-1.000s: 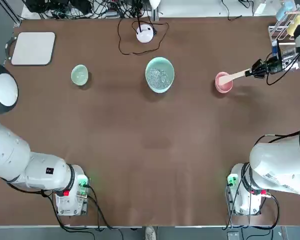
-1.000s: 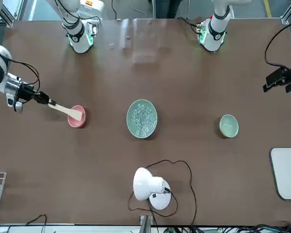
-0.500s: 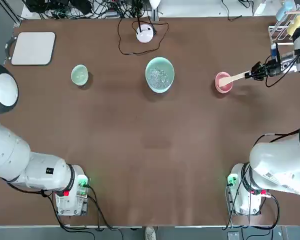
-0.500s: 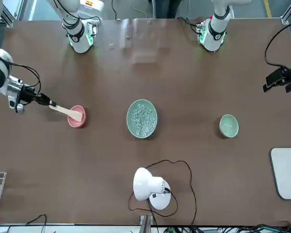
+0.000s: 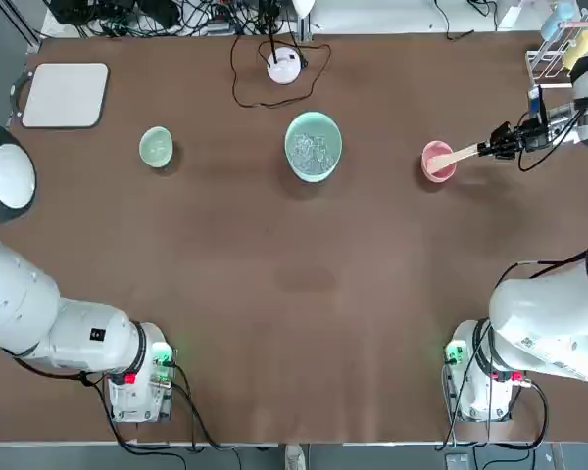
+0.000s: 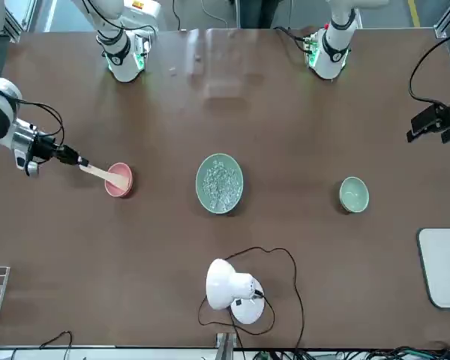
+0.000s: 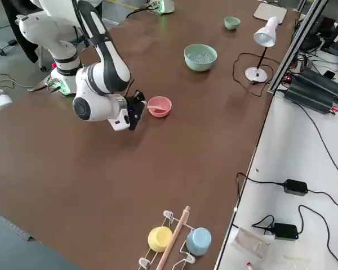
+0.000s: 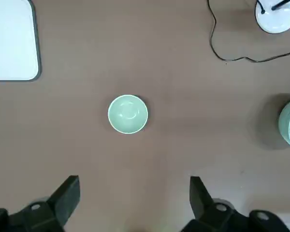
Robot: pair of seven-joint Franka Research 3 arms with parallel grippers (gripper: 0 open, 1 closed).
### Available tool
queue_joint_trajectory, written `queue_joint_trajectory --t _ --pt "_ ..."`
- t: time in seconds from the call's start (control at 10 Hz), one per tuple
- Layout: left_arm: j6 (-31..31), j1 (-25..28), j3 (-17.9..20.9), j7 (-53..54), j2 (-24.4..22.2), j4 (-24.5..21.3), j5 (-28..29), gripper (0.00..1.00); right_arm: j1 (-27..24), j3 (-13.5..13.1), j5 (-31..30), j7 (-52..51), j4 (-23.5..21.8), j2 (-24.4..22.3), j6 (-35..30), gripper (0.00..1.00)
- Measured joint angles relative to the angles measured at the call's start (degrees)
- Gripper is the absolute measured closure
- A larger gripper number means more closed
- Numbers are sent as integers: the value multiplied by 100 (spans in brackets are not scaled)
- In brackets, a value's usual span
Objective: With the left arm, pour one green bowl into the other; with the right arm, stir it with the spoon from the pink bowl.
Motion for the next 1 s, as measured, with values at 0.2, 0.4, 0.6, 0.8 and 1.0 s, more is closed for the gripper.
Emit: queue_joint_trajectory --t 0.2,0.4,0.6,0.8,1.0 --pt "0 0 0 0 0 0 0 0 0 0 63 -42 49 79 0 68" --pt "0 0 0 0 0 0 0 0 0 0 74 -46 96 111 0 56" --pt "0 0 0 0 0 0 0 0 0 0 77 -56 180 199 2 41" --pt "0 0 0 0 0 0 0 0 -1 0 78 -69 265 313 18 22" --pt "0 -1 0 0 0 0 0 0 -2 0 81 -74 323 394 25 18"
